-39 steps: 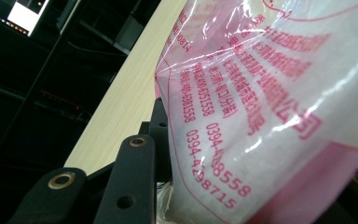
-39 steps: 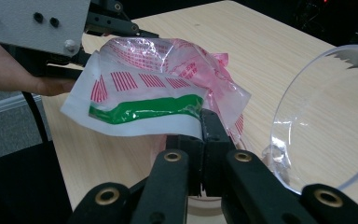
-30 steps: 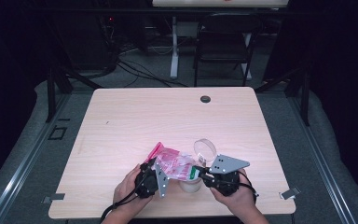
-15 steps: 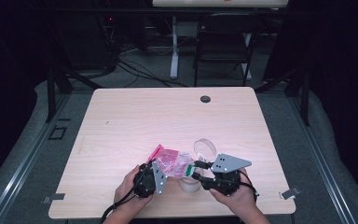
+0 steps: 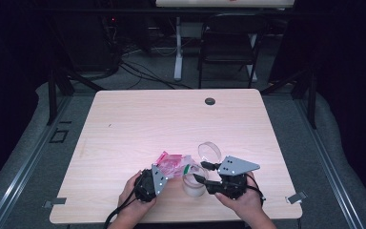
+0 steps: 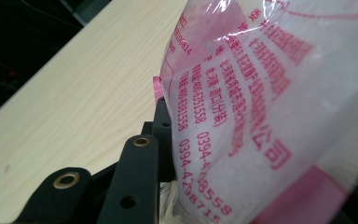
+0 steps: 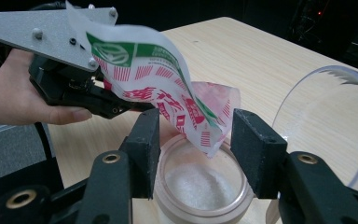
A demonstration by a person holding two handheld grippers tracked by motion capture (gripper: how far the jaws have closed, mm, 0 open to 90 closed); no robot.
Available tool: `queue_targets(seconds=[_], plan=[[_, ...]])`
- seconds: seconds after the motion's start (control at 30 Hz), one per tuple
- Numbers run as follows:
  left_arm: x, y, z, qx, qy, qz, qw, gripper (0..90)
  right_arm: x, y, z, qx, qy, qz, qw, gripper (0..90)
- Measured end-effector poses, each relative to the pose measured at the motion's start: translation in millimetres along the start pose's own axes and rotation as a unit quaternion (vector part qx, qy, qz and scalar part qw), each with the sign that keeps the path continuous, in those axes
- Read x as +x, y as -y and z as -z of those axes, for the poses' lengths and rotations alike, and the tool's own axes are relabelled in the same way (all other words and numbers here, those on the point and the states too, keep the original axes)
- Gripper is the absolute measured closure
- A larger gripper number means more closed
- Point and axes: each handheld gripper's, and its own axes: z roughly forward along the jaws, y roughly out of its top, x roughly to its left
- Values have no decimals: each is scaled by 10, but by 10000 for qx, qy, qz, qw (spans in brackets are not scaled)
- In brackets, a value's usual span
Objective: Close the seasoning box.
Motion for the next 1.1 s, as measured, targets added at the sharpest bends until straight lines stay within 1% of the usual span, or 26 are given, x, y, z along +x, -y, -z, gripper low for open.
queue_targets(seconds=[0.07, 0.1, 0.17, 0.23, 0.3, 0.43, 0.47, 0.53, 0.7, 0.77, 0.8, 0.83, 0.93, 1.0, 1.1], plan=[[5, 15, -11, 28, 67, 93, 9999, 732, -9, 0, 10, -16, -4, -31, 10000, 527], [9, 24, -23, 3, 86, 100, 9999, 732, -14, 0, 15, -14, 7, -38, 10000, 527], [22, 44, -35, 16, 182, 144, 9997, 733, -23, 0, 20, -19, -8, -50, 10000, 527], [36, 68, -53, 40, 268, 239, 9993, 733, -26, 0, 22, -33, -21, -68, 10000, 527], [50, 99, -75, 12, 358, 427, 9984, 734, -28, 3, 21, -56, -51, -93, 9999, 526], [84, 157, -108, 67, 529, 694, 9962, 734, -32, 3, 27, -89, -86, -138, 9998, 526], [90, 166, -109, 93, 555, 699, 9960, 734, -35, 4, 29, -98, -84, -136, 9998, 525], [96, 181, -113, 49, 581, 768, 9953, 735, -38, 6, 28, -125, -69, -154, 9998, 525], [117, 191, -118, 57, 657, 869, 9940, 736, -46, 10, 31, -95, -37, -114, 9999, 528], [125, 200, -122, 53, 683, 926, 9933, 737, -46, 13, 32, -89, -26, -140, 9999, 529], [131, 207, -126, 40, 715, 992, 9925, 738, -48, 13, 32, -87, -24, -147, 9999, 529], [142, 211, -126, 55, 738, 1000, 9922, 738, -53, 15, 35, -92, -32, -151, 9998, 529], [182, 240, -141, 31, 827, 1176, 9896, 739, -59, 16, 41, -71, -56, -195, 9998, 542], [204, 255, -145, 16, 879, 1286, 9878, 739, -55, 16, 49, -98, -13, -223, 9997, 543], [240, 273, -150, -7, 952, 1387, 9857, 740, -68, 9, 69, -158, 73, -257, 9995, 543]])
